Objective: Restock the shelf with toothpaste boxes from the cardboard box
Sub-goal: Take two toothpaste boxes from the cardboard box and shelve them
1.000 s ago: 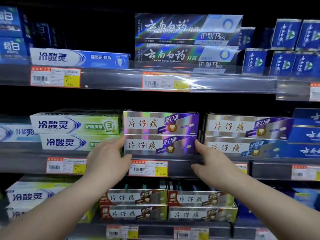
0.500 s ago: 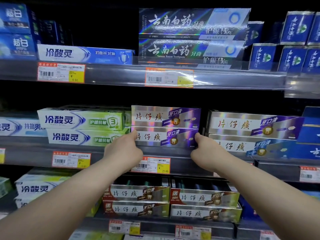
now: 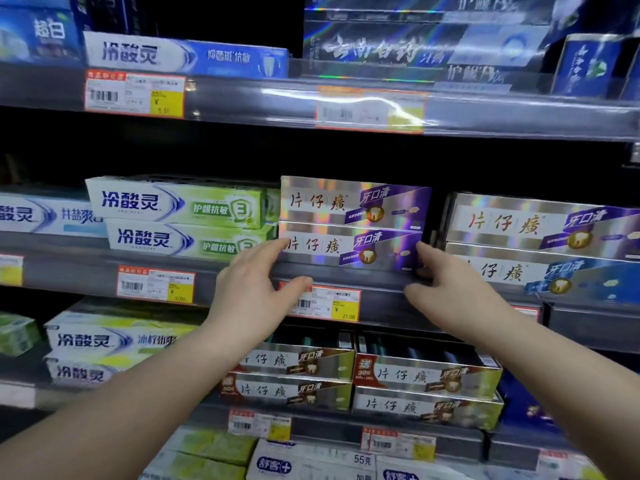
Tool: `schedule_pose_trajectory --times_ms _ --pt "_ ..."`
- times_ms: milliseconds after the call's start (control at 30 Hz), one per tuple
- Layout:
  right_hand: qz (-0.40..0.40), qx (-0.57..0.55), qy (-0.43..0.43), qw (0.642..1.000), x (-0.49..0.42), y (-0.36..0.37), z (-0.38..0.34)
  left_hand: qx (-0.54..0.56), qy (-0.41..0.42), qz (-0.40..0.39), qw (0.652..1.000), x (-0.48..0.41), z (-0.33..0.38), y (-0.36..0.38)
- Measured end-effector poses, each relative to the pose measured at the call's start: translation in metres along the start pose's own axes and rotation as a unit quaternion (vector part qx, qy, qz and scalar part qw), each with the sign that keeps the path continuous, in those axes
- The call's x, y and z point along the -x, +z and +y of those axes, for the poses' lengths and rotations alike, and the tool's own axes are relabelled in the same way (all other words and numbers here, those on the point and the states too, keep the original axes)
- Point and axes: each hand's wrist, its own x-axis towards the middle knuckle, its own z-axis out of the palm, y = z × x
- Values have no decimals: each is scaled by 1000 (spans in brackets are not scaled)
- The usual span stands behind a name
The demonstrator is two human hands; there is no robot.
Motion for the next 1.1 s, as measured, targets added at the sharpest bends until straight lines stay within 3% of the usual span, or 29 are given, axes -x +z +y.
schedule_pose_trajectory --times_ms 200,533,833,1000,1100 --pt "-28 42 -18 999 13 -1 5 -2 11 11 1000 2 -7 2" --pt "-143 75 -23 987 31 -57 -37 -78 -134 -117 981 20 17 -68" --pt "-234 74 -4 969 51 -137 -143 -74 -265 -152 949 31 88 -202" --pt "-301 82 -36 950 70 -156 -220 -143 -337 -195 910 53 97 -297" --pt "-340 92 -49 935 82 -151 -271 -176 -363 -180 897 73 95 -357"
